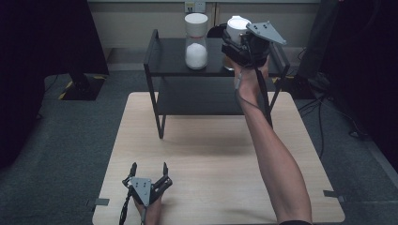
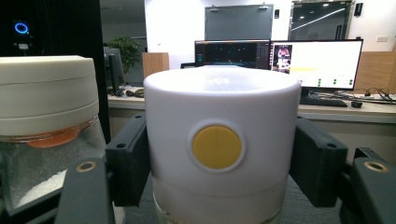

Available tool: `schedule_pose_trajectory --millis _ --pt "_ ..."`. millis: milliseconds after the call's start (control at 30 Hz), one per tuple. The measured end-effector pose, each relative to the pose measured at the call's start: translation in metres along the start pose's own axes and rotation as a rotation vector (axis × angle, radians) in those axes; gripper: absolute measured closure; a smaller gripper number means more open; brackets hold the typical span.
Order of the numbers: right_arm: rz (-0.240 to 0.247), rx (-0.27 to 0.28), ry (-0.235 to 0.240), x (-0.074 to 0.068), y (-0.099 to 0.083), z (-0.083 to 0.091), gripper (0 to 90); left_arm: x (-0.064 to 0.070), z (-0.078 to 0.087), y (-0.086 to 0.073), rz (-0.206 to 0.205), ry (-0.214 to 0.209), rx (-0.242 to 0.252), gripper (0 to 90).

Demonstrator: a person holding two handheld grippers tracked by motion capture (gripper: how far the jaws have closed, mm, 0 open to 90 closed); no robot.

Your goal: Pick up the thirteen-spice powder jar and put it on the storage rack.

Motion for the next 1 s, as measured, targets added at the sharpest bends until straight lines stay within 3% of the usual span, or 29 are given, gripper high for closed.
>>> schedule_pose_trajectory --millis 533,567,600,733,900,1000 --pt "-0.005 0.001 0.009 0.001 -0.001 -0.001 29.5 0.000 0.000 0.000 0.001 0.000 0.001 0.0" --pt "-0.005 -0.005 0.009 0.001 -0.002 -0.001 27.5 0.000 0.000 0.000 0.000 0.000 0.000 0.0" --pt "-0.010 -0.013 0.005 0.001 -0.002 -0.002 19.3 0.000 0.000 0.000 0.001 -0.001 0.000 0.0" --pt "-0.002 0.024 -0.039 -0.003 -0.009 -0.004 0.0 0.000 0.000 0.000 -0.001 -0.002 0.000 0.0" --pt "-0.014 0.022 -0.014 0.002 -0.008 -0.003 0.0 0.000 0.000 0.000 -0.001 -0.002 0.000 0.0" --pt "-0.020 0.018 -0.024 0.002 -0.007 -0.002 0.0 0.000 0.000 0.000 0.000 -0.002 0.000 0.0"
Point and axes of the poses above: each handheld gripper's, and its own axes: z roughly backward along the jaws, y roughly out of its top, x roughly to its right, the point moved 8 cm from there along -z, roughly forward along the jaws, and after that the axes turned 6 degrees about -x, right-handed, at the moved point
